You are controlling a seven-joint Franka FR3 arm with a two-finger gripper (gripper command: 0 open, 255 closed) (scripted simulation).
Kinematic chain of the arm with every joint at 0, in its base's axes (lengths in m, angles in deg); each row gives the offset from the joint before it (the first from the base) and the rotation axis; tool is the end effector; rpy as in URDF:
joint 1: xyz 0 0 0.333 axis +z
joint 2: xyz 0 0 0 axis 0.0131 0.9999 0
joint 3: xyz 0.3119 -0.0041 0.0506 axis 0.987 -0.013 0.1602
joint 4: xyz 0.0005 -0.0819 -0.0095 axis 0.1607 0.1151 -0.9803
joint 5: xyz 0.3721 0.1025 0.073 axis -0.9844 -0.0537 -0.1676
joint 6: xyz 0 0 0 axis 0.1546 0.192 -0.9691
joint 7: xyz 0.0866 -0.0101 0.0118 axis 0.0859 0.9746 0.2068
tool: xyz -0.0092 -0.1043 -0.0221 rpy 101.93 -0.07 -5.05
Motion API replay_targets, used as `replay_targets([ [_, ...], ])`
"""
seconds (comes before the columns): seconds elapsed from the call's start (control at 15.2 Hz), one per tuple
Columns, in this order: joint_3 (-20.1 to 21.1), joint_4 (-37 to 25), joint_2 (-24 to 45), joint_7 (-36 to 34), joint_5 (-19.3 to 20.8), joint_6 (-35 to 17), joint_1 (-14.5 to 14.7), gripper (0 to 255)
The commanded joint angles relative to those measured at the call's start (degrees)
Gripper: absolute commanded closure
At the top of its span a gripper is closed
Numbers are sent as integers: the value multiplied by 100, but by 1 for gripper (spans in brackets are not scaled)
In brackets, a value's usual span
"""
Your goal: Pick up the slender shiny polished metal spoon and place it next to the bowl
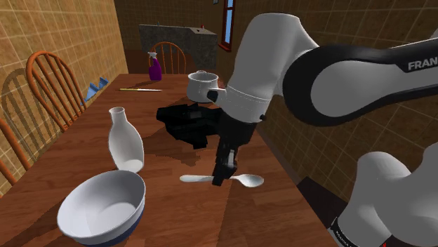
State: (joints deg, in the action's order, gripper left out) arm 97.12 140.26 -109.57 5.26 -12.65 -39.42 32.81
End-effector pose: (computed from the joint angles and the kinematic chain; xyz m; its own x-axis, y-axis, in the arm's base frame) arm 0.2771 0.3207 0.5196 0.6240 0.7491 0.2222 0.7800 -0.6141 -0.1203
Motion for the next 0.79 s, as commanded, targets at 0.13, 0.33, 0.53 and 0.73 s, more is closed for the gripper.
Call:
replay_targets([
  [0.13,491,-313,314,-613,-26,-134,138,255],
  [0.33,861,-600,614,-1075,26,-238,205,255],
  [0.53,1232,-941,967,-1562,154,-331,248,255],
  [0.73,1606,-1338,1378,-2084,375,-405,274,255],
])
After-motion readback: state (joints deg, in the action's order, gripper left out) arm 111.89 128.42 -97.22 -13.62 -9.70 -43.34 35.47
